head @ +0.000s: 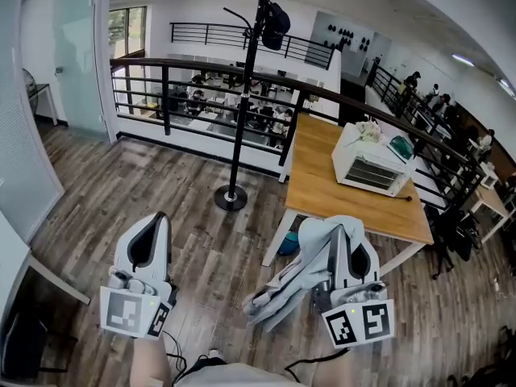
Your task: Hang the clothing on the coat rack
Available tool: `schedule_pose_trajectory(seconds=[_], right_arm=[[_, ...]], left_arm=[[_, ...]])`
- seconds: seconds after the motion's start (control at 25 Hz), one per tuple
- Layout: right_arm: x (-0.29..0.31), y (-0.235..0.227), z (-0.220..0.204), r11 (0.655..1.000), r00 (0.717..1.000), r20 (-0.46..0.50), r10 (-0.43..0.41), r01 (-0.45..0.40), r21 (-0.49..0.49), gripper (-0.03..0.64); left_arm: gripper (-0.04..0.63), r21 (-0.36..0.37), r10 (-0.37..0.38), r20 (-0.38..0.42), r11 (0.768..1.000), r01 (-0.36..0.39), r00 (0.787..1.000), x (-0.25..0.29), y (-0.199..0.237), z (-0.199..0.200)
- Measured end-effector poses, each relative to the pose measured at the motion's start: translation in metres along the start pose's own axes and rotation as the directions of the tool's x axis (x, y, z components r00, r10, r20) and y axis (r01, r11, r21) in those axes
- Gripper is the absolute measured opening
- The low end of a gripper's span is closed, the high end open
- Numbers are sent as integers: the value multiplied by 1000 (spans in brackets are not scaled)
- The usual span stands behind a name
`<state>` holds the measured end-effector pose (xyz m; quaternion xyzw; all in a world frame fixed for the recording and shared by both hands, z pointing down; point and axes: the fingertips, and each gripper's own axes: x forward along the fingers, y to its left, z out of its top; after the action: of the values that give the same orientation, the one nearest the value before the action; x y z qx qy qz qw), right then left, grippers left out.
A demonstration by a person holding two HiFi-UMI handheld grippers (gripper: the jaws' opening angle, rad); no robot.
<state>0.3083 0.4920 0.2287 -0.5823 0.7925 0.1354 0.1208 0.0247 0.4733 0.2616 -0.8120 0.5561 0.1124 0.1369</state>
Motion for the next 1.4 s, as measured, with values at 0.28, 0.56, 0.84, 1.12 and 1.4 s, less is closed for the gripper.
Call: schedule_pose_trajectory(seconds=[0.28,0.56,0.84,1.12,1.4], right_arm=[[21,15,-8,1000,999,23,-27,27,5,3],[45,23,-24,999,999,6,-34,33,22,3],[84,17,-47,999,1000,-8,-23,23,40,4],[146,-4,-67,998,1000,19,-1,0,66,5],[217,-35,-83,996,999,36,31,-33,79,4]], left_arm=[[6,3,-20,2,1000,20,1000,9,31,-13],[8,-21,-16,-21,1000,15,1000,18,58,-35],[8,-31,-10,-45,999,8,999,46,78,-61],[8,-1,16,-35,1000,-16,999,100,101,-74],[8,20,38,-12,999,-38,999,174,116,-80]])
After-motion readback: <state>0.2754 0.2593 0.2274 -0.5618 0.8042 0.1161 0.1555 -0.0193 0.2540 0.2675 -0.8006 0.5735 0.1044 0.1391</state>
